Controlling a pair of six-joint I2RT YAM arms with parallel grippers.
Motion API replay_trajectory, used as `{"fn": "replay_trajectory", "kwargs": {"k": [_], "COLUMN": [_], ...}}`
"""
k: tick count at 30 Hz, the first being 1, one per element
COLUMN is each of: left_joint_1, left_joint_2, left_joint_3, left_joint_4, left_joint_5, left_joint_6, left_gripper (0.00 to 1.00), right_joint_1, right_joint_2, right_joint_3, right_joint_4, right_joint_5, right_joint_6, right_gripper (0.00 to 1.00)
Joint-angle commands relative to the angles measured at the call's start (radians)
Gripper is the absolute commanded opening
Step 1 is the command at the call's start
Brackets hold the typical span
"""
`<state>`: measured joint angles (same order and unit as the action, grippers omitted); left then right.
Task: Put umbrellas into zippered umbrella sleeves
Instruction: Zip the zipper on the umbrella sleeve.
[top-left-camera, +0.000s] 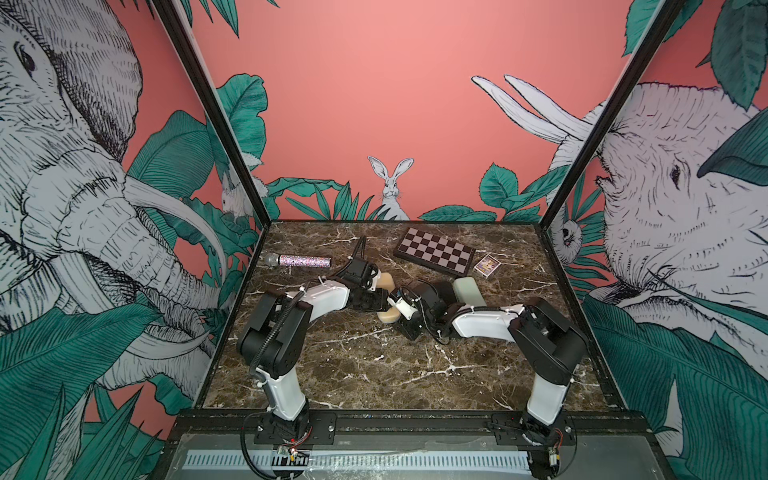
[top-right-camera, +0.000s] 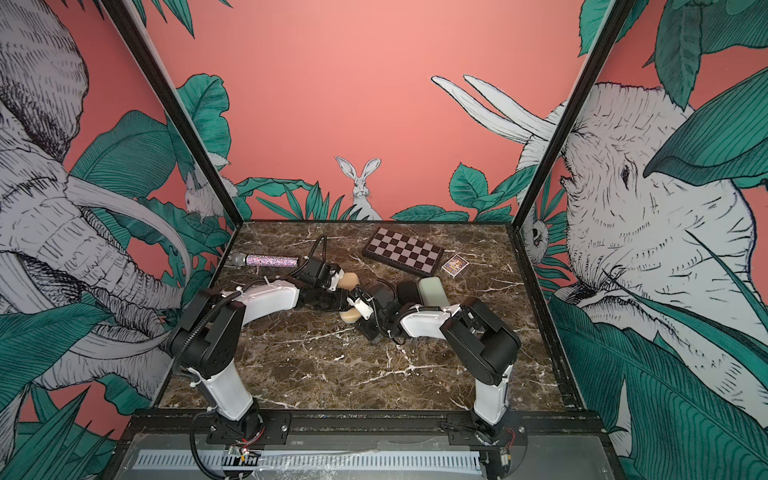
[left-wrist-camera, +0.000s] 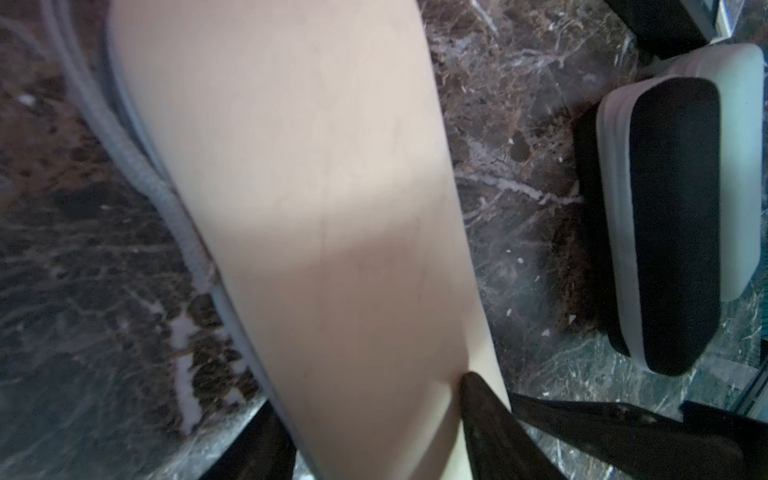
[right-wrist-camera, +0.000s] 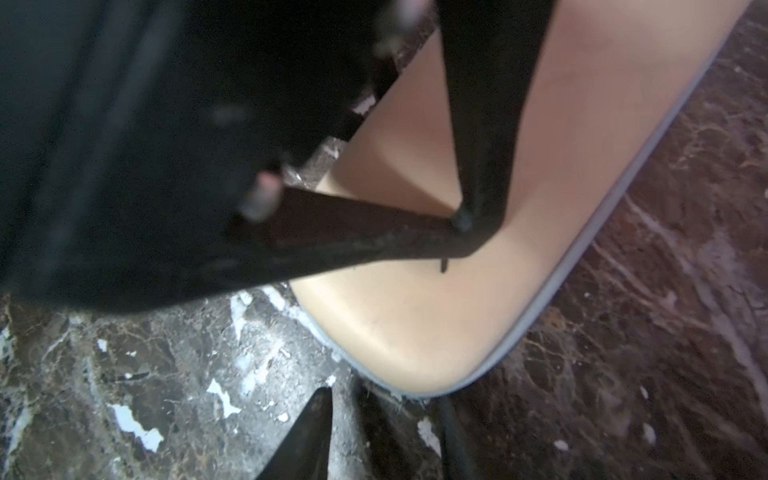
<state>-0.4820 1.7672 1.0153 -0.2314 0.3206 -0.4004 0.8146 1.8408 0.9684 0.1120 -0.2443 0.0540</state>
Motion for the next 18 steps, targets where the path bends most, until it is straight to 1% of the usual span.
{"fn": "replay_trajectory", "kwargs": {"k": [1,6,11,14,18], "left_joint_1": [-0.006,-0.006,-0.006,-0.007,-0.006], "left_joint_2": [0.057,0.06,0.061,0.063,0.064], "left_joint_3": [-0.048,-0.053,-0.054,-0.058,-0.06], "left_joint_4": [-0.105,-0.098,-0.095,-0.092,-0.091], "left_joint_5": [-0.038,-0.033,-0.029,-0.027,-0.026], "left_joint_6": [0.028,0.025,0.022,0.021,0.021], "left_gripper": [0.6,0.59,0.59,0.58,0.57], "right_joint_1": [-0.014,-0.028,-0.032,-0.032,-0.032], "right_joint_2": [0.031,0.043,0.058,0.072,0.077], "right_joint_3": [0.028,0.026,0.023,0.033,0.033], "right_joint_4": [0.06,0.075,0.099,0.109,0.115], "right_joint_5": [-0.035,-0.047,-0.036,-0.048,-0.04], "right_joint_6": [-0.017,0.006,0.037,0.056,0.061], "right_gripper": [0.38,0.33,0.32,0.28,0.18]}}
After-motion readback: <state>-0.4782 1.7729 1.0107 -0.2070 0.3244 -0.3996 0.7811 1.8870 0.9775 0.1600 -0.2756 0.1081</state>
